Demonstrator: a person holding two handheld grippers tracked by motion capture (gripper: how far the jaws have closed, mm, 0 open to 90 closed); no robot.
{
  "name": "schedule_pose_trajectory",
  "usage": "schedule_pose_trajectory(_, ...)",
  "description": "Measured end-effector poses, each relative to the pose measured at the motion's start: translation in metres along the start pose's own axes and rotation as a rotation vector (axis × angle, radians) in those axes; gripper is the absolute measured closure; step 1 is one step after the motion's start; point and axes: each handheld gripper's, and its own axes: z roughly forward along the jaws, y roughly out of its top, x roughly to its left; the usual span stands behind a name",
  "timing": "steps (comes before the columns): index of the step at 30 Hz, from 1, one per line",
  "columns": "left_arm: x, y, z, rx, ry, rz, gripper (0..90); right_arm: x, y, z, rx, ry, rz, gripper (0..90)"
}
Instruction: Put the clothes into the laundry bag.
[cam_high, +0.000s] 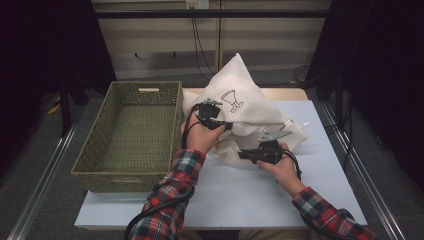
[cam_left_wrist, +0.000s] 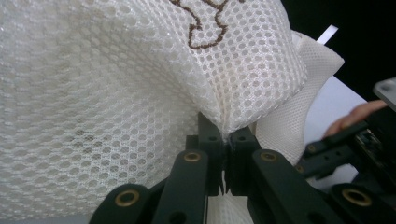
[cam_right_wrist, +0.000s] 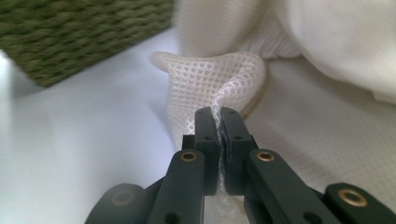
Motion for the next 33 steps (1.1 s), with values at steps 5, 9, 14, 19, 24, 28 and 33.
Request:
schedule_pose_trajectory(5,-0.002,0.001,-0.002,-0.005,0.001,0.002,87.5,0.015,-0.004,-0.007,0.014,0.062,-0.034,87.9)
schedule_pose_trajectory(9,-0.002,0.000,-0.003,-0.012,0.001,-0.006,87.3,0.026,-0.015,-0.009,0.033,0.084,-0.048,87.6)
schedule_pose_trajectory(14,-0.002,0.001,-0.004,-0.007,0.003,-0.003,87.3,0.024,-0.017,-0.015,0.016,0.068,-0.025,78.5)
schedule_pose_trajectory(19,-0.002,0.000,-0.003,-0.003,0.001,-0.003,87.3,0.018,-0.005,-0.017,-0.041,0.004,-0.026,55.6)
schedule_pose_trajectory(24,-0.001,0.001,-0.002,-0.005,-0.005,-0.008,87.4,0.012,0.002,-0.001,-0.049,-0.034,-0.005,44.2)
schedule_pose_trajectory(28,0.000,0.001,-0.002,-0.001,-0.006,-0.004,87.3,0.002,0.000,0.015,-0.031,-0.023,0.064,44.1)
schedule_pose_trajectory(33,0.001,0.001,-0.002,0.000,-0.008,-0.006,87.4,0.003,-0.004,0.023,-0.018,0.084,0.141,69.5)
